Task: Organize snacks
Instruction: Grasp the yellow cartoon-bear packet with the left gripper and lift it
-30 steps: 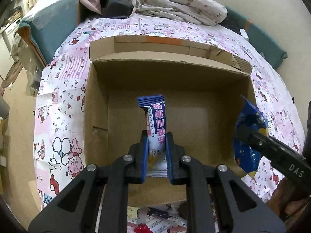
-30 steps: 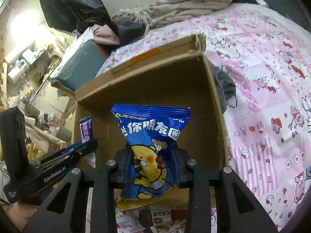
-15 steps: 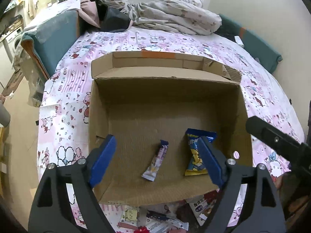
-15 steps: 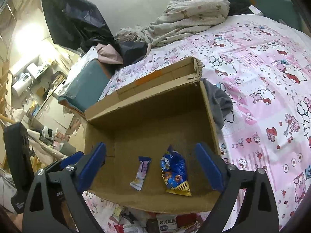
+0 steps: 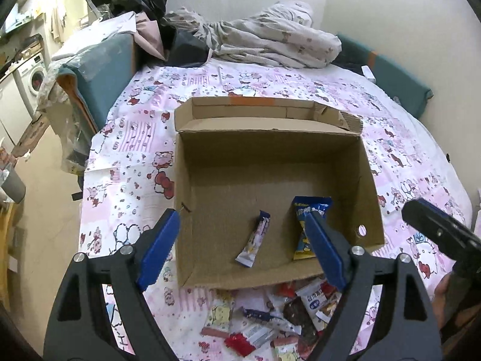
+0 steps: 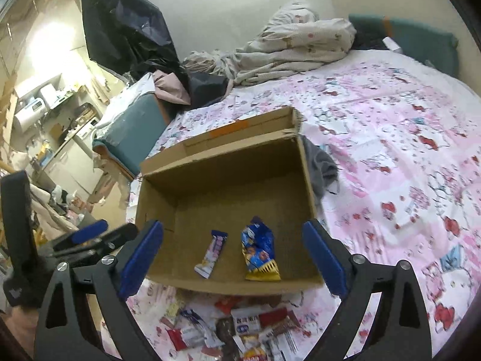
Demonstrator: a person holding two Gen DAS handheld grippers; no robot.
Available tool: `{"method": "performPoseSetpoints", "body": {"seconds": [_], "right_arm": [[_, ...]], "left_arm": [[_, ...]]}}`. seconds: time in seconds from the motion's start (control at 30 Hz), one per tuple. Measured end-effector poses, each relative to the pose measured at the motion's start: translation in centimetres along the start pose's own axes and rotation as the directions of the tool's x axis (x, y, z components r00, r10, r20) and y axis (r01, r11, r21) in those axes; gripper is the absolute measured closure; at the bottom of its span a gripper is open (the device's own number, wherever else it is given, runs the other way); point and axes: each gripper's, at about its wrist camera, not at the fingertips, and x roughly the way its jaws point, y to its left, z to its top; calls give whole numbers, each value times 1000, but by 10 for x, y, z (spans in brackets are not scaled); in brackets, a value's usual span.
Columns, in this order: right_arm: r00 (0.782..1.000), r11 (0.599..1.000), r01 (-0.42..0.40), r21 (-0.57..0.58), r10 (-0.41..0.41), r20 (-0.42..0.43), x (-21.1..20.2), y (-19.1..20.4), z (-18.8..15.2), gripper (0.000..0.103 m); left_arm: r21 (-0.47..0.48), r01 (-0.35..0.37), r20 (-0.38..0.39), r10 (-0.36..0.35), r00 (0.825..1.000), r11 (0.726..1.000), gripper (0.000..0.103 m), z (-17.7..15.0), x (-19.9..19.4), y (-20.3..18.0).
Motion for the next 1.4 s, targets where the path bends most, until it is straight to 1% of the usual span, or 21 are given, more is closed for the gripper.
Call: {"method": "performPoseSetpoints", "body": {"seconds": [0.13, 0.2, 0.23, 0.27, 0.3, 0.37, 0.43, 0.5, 0.63, 0.7, 0.8, 0.87, 0.93, 0.97, 1.0, 1.07, 1.17, 1.27, 1.33, 1.4], "right_arm": [[1000, 1000, 27, 1, -27, 15, -16, 0, -12, 7], [999, 1000, 31, 4, -31, 11, -22, 1, -18, 7], [999, 999, 34, 7, -34, 10, -23, 1, -21, 7], [999, 999, 38, 11, -38, 7, -26, 1, -25, 7], [999, 999, 43, 14, -43, -2, -28, 2, -29, 7], [998, 998, 68, 17, -68, -12, -29, 2, -35, 7], [997, 997, 81, 18, -81, -13, -33, 4, -42, 7], [996, 996, 88, 16, -87, -18, -37, 6, -48, 7], [997, 997, 73, 38, -71, -42, -41, 5, -59, 7], [997, 996, 63, 56, -59, -56, -42, 3, -65, 7], [995, 995, 26, 92, -17, -98, -40, 0, -75, 7], [988, 992, -7, 128, 27, -153, -36, -3, -81, 6], [976, 986, -34, 166, 68, -205, -35, -6, -87, 0], [972, 985, -41, 168, 78, -223, -35, -6, -88, 0], [968, 986, -36, 161, 74, -239, -35, -6, -90, 0], [969, 990, -4, 142, 39, -244, -37, -6, -91, 0], [970, 991, 67, 115, -37, -240, -39, -9, -94, 0], [966, 990, 124, 73, -104, -236, -38, -10, -101, 0], [965, 989, 131, 62, -112, -236, -35, -12, -104, 0], [959, 992, 122, 43, -106, -264, -31, -12, -106, 0]], "left_arm": [[-11, 4, 19, -4, 1000, 1000, 20, -11, -14, 7], [-46, 43, 35, -42, 999, 998, 19, -17, -22, 13], [-55, 42, 40, -39, 998, 998, 10, -20, -26, 14], [-56, 16, 49, -13, 999, 998, 4, -22, -31, 15], [-52, 0, 61, 3, 998, 999, 0, -25, -35, 14], [-41, -13, 74, 16, 997, 999, 0, -30, -43, 14], [-51, -7, 67, 11, 998, 999, 0, -36, -48, 16], [-57, -17, 52, 20, 998, 998, 0, -42, -50, 17], [-54, -51, 31, 53, 998, 997, 0, -52, -52, 17], [-52, -44, 16, 45, 999, 998, 0, -57, -51, 18], [-59, -61, 4, 62, 998, 996, 0, -63, -52, 23], [-64, -77, -4, 77, 997, 995, 0, -66, -53, 27], [-75, -85, -23, 83, 996, 994, 0, -70, -51, 31], [-88, -87, -35, 84, 996, 992, 0, -72, -51, 34], [-102, -87, -47, 83, 995, 991, 0, -74, -50, 37], [-121, -96, -75, 87, 993, 988, 0, -78, -47, 44], [-111, -142, -95, 132, 987, 984, 0, -83, -43, 50], [-116, -169, -137, 152, 979, 979, 0, -89, -35, 59], [-128, -187, -173, 164, 971, 974, 0, -94, -27, 65], [-140, -195, -212, 163, 964, 971, 0, -99, -19, 70]]}}
